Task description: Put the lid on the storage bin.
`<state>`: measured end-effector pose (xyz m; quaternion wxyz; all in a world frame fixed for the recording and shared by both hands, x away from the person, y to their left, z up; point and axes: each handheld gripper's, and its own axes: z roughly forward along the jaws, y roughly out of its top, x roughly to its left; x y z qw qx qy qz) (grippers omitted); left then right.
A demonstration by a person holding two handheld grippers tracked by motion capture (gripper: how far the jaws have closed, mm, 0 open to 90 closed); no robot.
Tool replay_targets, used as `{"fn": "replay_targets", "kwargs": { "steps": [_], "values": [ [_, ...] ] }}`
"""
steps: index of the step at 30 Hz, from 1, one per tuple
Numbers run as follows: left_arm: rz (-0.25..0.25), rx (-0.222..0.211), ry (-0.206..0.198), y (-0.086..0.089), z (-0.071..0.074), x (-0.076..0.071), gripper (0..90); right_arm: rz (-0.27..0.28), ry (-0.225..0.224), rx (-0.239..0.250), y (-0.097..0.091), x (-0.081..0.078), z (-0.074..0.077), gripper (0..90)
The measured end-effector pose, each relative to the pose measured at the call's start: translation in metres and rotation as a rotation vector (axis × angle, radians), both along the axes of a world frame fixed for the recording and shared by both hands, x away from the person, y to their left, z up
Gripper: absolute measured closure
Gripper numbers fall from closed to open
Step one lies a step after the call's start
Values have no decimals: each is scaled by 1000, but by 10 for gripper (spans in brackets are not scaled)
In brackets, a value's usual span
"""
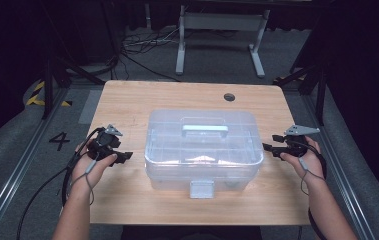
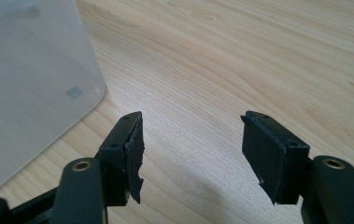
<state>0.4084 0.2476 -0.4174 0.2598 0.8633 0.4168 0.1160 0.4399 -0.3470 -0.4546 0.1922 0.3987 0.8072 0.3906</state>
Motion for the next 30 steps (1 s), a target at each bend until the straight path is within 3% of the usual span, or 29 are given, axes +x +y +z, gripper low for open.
{"fn": "replay_targets", "kwargs": {
  "steps": [5, 17, 26, 30],
  "values": [
    [-15, 22, 15, -4, -3, 1, 353, -1, 18, 3, 2, 2, -9, 378],
    [-28, 15, 55, -5, -5, 0, 348, 26, 60, -13, 4, 2, -17, 322],
    [-30, 13, 68, -4, -6, 1, 347, 51, 129, -86, 9, 3, -22, 193],
    [-25, 11, 69, -4, -6, 0, 346, 54, 139, -119, 11, 2, -24, 168]
  ]
}}
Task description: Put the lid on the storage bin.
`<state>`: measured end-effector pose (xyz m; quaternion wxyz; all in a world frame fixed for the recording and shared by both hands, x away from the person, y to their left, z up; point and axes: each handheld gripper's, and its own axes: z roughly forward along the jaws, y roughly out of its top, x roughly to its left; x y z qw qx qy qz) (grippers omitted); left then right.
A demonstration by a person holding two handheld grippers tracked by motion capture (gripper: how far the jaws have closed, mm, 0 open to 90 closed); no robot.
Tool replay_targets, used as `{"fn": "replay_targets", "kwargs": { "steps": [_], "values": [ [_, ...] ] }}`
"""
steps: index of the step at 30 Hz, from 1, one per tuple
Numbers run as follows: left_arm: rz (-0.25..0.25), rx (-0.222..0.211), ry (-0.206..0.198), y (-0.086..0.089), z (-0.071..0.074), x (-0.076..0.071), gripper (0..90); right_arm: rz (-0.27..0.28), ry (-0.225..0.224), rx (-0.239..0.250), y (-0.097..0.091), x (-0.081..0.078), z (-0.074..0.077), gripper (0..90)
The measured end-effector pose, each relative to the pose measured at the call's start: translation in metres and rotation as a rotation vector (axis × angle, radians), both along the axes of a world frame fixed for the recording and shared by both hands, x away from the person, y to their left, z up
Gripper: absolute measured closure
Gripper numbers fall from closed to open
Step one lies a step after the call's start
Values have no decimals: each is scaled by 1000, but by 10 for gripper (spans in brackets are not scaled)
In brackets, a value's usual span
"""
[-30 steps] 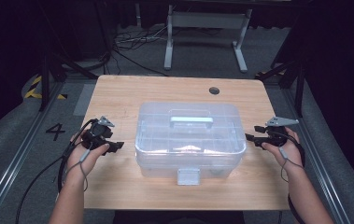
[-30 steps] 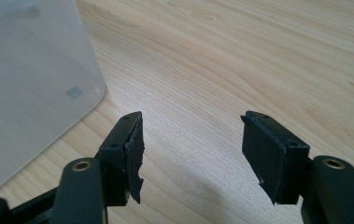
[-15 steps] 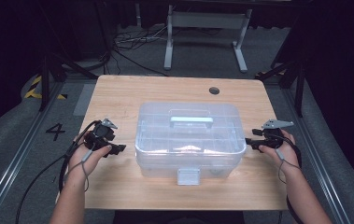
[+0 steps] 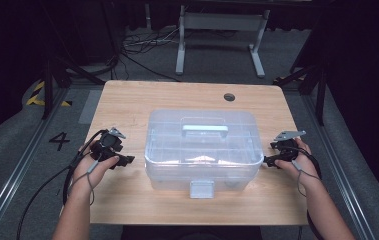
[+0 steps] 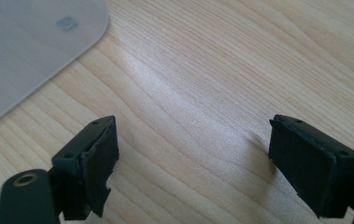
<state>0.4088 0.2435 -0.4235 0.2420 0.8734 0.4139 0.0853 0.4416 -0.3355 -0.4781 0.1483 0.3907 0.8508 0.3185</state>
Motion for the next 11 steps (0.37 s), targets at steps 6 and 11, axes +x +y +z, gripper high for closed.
{"fn": "replay_targets", "kwargs": {
  "steps": [6, 11],
  "values": [
    [2, 0, -1, 0, 0, 0, 345, -4, -18, 4, -1, 0, 3, 167],
    [5, -5, -3, 1, 0, 0, 345, -3, -23, 9, 0, -1, 5, 167]
  ]
}}
